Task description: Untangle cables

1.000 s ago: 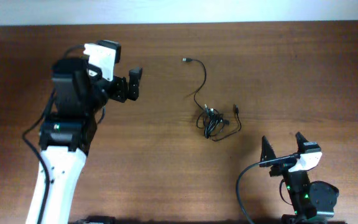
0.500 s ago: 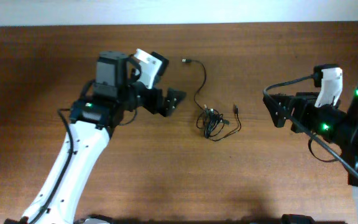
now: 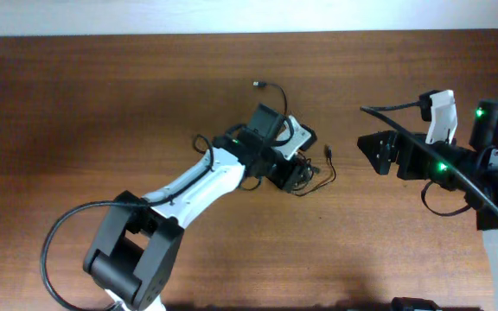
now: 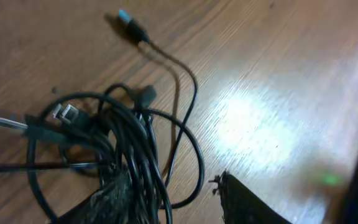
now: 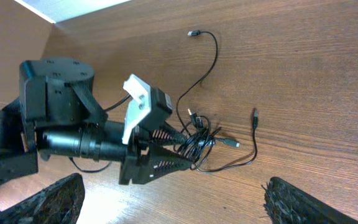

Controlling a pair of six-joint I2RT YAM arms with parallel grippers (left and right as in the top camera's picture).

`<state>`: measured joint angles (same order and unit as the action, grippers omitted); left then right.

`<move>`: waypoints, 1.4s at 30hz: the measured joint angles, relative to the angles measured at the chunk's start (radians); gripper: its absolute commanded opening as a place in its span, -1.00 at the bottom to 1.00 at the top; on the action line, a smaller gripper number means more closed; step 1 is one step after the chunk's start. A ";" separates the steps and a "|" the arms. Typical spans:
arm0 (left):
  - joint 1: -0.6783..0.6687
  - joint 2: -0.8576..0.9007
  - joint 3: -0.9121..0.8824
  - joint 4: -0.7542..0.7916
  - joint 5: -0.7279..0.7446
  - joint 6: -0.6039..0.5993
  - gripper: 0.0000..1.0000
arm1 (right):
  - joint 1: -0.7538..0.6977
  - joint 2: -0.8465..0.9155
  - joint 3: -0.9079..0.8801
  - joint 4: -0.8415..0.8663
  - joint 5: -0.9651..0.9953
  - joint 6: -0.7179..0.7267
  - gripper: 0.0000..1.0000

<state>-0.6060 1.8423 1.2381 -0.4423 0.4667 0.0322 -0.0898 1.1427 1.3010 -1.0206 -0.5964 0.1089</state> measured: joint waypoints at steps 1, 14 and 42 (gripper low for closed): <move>-0.016 0.000 0.000 -0.009 -0.048 -0.011 0.00 | 0.000 0.006 0.000 -0.001 0.000 0.000 0.87; 0.034 -0.005 0.153 -0.200 -0.163 -0.068 -1.00 | 0.000 0.048 0.000 -0.002 -0.008 0.023 0.76; 0.391 -0.142 0.217 0.106 0.884 -0.641 -1.00 | 0.310 0.414 0.008 0.484 -0.154 0.370 -0.59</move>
<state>-0.2150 1.7004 1.4551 -0.3363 1.3506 -0.6086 0.2203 1.5562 1.3087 -0.5362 -0.7506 0.4786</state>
